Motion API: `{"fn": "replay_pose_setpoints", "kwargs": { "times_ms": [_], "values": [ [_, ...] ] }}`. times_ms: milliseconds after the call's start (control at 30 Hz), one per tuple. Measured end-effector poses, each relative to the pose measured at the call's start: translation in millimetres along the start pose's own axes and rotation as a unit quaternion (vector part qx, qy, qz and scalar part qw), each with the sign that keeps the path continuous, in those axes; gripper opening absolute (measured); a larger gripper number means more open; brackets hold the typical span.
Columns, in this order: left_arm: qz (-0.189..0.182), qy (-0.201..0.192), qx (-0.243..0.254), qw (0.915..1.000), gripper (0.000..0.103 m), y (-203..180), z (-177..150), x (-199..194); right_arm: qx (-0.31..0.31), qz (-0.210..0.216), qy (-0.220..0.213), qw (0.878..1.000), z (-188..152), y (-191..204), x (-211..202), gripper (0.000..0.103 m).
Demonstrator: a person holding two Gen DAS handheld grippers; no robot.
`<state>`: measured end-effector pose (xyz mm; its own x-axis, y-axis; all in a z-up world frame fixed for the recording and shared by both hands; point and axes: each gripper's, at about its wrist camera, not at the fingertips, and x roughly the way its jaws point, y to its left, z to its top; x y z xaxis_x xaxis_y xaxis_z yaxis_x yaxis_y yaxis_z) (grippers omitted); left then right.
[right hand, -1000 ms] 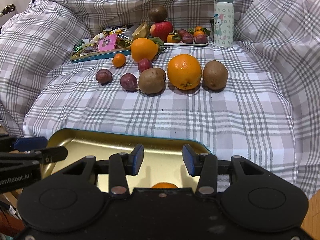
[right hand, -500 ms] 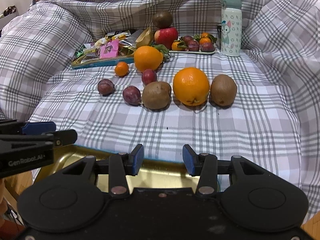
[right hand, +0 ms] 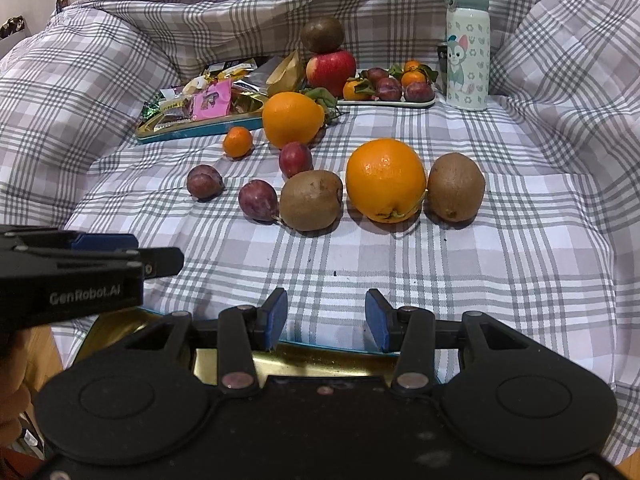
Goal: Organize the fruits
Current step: 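Move both open tools back from the tray toward the fruit, then grasp a red plum with the left tool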
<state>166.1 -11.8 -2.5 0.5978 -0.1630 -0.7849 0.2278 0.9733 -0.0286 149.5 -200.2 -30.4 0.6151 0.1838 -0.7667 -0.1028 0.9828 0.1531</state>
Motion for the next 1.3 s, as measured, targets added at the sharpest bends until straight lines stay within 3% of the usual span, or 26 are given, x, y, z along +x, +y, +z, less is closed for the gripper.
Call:
{"fn": "replay_pose_setpoints", "kwargs": {
  "times_ms": [633, 1300],
  "values": [
    [-0.021, 0.024, -0.017, 0.9994, 0.052, -1, 41, 48, 0.020, 0.013, 0.017, 1.000, 11, -17, 23, 0.047],
    [-0.027, 0.049, -0.063, 0.9965, 0.052, 2, 54, 90, 0.041, 0.018, 0.023, 0.999, 10, -30, 32, 0.047]
  ]
}}
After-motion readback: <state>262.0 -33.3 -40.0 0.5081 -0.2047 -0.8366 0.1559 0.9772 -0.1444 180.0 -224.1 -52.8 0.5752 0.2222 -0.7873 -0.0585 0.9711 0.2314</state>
